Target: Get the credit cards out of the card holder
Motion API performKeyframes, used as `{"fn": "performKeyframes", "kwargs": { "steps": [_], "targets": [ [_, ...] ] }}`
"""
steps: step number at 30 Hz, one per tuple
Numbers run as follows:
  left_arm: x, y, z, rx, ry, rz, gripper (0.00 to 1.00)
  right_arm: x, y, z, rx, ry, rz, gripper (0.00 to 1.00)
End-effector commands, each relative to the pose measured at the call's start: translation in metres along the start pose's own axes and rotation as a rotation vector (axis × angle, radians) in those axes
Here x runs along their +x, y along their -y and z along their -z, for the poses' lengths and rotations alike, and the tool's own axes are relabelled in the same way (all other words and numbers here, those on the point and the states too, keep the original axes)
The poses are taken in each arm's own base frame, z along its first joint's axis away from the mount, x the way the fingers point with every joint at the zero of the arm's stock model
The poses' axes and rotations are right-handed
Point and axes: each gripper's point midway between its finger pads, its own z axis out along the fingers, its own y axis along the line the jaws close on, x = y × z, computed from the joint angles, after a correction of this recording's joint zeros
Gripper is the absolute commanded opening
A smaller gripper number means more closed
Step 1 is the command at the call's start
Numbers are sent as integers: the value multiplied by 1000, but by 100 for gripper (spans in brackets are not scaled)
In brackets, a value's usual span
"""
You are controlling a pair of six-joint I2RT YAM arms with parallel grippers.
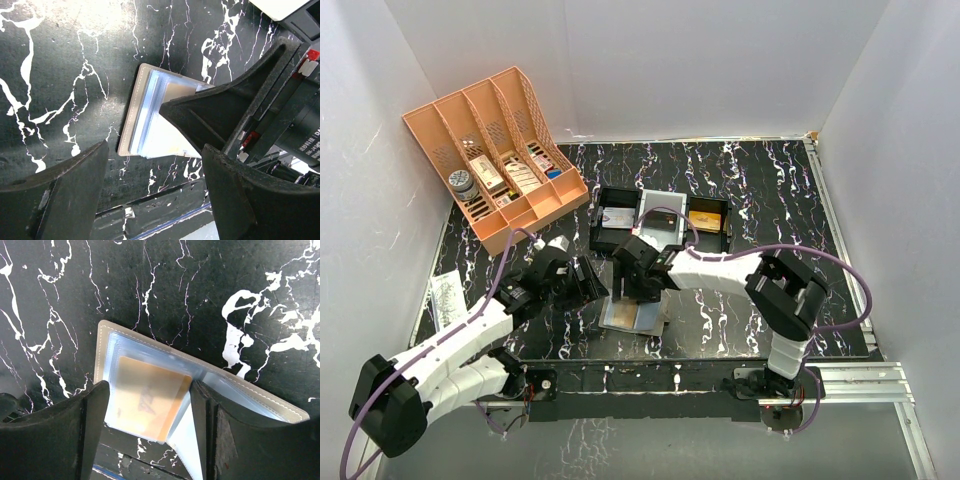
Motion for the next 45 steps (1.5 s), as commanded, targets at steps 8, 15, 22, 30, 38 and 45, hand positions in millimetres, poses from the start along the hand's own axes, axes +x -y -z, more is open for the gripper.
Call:
{"fn": "performKeyframes", "kwargs": {
  "steps": [8, 15, 22, 30, 38, 45],
  "targets": [
    [-8, -19, 11, -85, 72, 46, 73, 14, 26, -21, 235, -19, 59, 69],
    [-7, -19, 10, -81, 65, 44, 73, 19, 21, -25, 236, -19, 72, 66],
    [-6, -9, 8, -32, 53, 22, 73, 22, -1, -19, 37, -44, 27, 63],
    [-6, 8, 6, 61, 38, -10, 73, 22, -8, -16, -64, -69, 0, 64],
    [16, 26, -1, 190, -80, -56, 64, 26, 0, -18, -78, -93, -32, 65],
    [36, 33, -9, 276, -172, -66, 53, 28, 6, -20, -64, -101, -38, 65]
  ]
}}
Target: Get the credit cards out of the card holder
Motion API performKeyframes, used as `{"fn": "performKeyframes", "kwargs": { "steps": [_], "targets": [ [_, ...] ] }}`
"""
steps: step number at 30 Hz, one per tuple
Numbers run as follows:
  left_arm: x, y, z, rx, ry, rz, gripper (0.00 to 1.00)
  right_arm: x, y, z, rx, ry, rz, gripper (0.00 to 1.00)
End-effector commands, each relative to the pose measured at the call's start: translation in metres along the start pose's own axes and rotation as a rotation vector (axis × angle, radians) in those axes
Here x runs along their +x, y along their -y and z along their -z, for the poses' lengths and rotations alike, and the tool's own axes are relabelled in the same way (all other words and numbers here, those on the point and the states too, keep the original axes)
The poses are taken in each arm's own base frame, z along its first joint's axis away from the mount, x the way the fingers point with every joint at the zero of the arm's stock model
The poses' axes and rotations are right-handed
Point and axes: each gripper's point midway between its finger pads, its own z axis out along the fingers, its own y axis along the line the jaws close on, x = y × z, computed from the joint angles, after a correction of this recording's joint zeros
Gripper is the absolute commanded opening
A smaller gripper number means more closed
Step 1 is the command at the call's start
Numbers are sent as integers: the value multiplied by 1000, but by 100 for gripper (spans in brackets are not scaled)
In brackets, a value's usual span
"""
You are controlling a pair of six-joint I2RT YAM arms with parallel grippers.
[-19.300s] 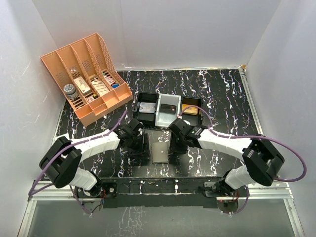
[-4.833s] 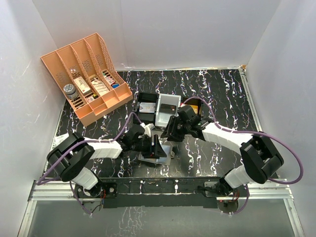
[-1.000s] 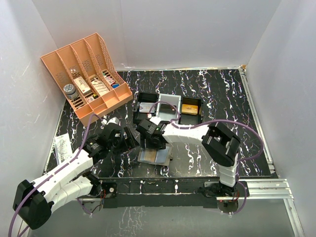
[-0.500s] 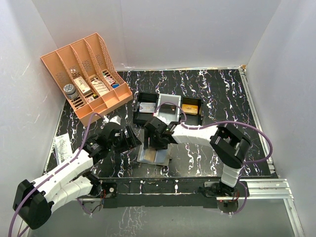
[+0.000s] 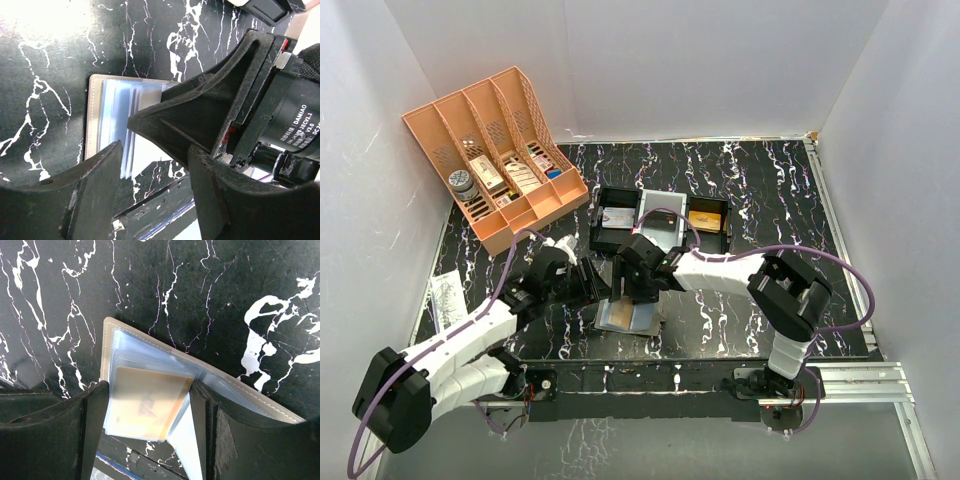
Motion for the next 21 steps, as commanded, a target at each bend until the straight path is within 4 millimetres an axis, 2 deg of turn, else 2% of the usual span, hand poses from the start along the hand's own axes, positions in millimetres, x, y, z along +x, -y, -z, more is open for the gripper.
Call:
{"fn": "performKeyframes", "kwargs": {
  "steps": [1, 9, 13, 18, 21],
  "targets": [
    [30, 13, -1, 114, -147, -26, 51, 26, 21, -17, 52, -75, -34, 65],
    [40, 13, -9, 141, -198, -23, 44, 23, 21, -15, 68, -69, -23, 67],
    [45, 11, -14, 143, -227, -20, 38, 23, 21, -16, 70, -71, -24, 62],
    [44, 11, -12, 143, -216, -29, 38, 21, 13, -13, 17, -62, -29, 53],
    [47, 10, -10, 148, -224, -37, 38, 20, 7, -11, -53, -71, -48, 51]
  ]
}}
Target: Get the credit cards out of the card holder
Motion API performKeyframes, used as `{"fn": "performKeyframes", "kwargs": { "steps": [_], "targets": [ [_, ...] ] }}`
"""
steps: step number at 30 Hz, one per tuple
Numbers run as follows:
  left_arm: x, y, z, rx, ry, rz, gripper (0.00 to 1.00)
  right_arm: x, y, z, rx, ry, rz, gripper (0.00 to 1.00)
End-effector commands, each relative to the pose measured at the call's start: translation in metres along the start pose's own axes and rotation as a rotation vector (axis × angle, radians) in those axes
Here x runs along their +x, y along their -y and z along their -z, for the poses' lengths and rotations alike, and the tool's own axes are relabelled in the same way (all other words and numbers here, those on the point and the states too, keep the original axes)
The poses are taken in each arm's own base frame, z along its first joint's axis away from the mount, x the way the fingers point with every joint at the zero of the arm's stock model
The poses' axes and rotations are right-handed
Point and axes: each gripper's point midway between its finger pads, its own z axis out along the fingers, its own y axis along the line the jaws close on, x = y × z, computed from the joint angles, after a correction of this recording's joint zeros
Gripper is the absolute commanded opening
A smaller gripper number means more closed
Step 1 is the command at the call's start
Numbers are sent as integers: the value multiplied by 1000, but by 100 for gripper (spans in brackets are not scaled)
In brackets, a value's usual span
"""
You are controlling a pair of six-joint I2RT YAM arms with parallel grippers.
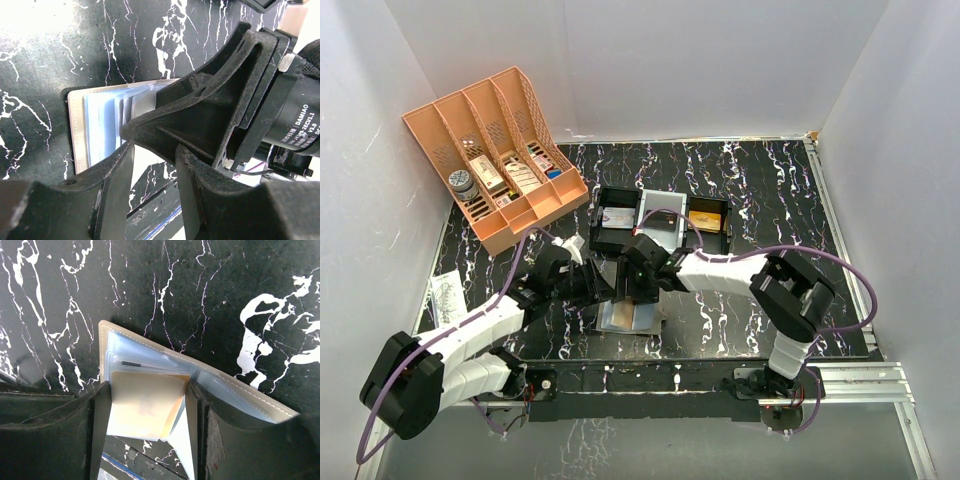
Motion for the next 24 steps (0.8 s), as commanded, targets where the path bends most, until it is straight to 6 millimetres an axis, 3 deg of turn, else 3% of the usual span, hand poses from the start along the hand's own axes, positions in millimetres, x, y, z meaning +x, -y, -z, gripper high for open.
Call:
{"fn": "performKeyframes", "kwargs": {
  "steps": [1, 7, 13, 18, 24],
  "targets": [
    [42, 4, 5, 64, -173, -26, 38, 19, 2, -10, -69, -67, -58, 51],
    [49, 11, 9, 123, -205, -60, 43, 18, -8, -4, -201, -83, -96, 51],
    [59, 16, 12, 163, -256, -84, 44, 18, -2, -4, -207, -88, -122, 52],
    [70, 7, 9, 134, -298, -70, 47, 18, -2, -4, -227, -93, -131, 52],
    [74, 15, 10, 162, -308, -78, 49, 18, 0, -4, -236, -98, -144, 52]
  ]
}}
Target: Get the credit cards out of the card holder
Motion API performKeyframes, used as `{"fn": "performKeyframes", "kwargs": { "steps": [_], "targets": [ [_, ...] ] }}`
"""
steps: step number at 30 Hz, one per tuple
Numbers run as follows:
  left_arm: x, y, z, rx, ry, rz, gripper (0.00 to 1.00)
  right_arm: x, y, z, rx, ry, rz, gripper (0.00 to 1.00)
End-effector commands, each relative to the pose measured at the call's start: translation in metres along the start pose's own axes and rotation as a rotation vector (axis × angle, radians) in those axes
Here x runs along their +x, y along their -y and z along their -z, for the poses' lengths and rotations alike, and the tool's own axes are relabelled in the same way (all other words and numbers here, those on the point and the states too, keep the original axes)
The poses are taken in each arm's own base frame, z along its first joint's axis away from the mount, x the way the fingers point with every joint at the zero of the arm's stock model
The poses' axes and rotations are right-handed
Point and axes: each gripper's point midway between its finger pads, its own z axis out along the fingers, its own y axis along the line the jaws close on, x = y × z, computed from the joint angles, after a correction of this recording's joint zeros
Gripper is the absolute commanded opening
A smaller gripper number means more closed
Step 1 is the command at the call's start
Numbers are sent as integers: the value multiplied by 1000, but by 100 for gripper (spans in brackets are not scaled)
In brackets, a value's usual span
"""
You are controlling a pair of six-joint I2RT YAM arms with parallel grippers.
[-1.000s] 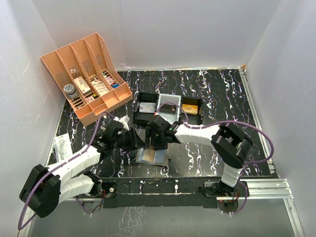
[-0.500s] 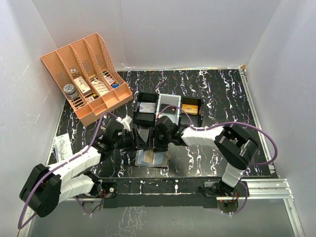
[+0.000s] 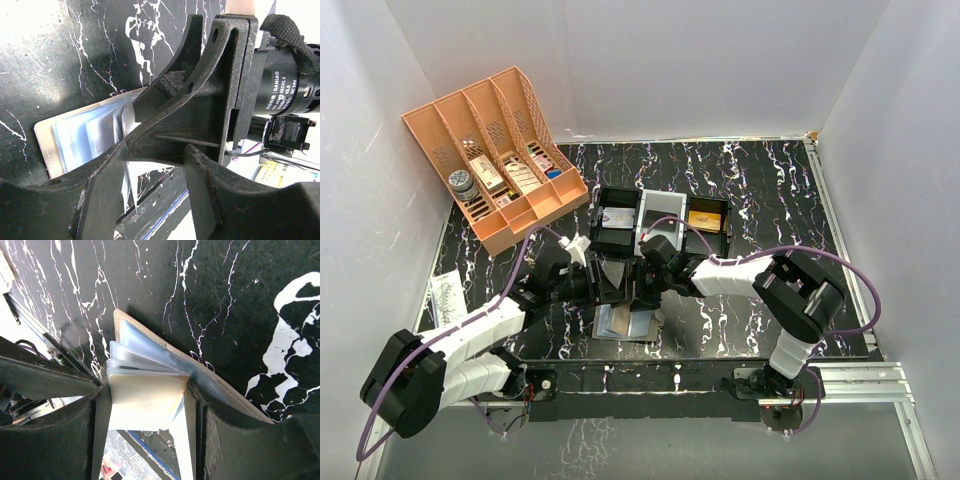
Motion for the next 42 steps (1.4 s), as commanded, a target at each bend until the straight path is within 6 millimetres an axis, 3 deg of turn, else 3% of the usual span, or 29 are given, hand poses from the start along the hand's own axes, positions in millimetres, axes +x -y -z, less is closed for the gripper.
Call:
{"fn": "performKeyframes", "kwargs": {
  "steps": [1, 11, 16, 18, 25, 32, 40, 42],
  "targets": [
    [65, 7, 8, 64, -271, -7, 49, 3, 11, -9, 24, 5, -76, 53],
    [60, 28, 28, 116, -226, -64, 48, 1, 12, -8, 26, 6, -89, 53],
    [74, 18, 34, 85, -276, -53, 49, 0, 13, -8, 34, 12, -94, 53],
    [71, 13, 37, 51, -250, -56, 54, -1, 15, -8, 46, 17, -94, 53],
    [38, 8, 37, -50, -79, -52, 64, -9, 12, 3, 66, 66, -65, 53],
    [8, 26, 35, -32, 37, -42, 65, -17, 15, 12, 109, 116, -38, 53],
    [41, 40, 20, 116, -172, -50, 54, -21, 7, 16, 84, 132, -23, 54],
    [44, 35, 18, 102, -188, -51, 54, -22, 7, 16, 82, 134, -29, 54]
  ]
}}
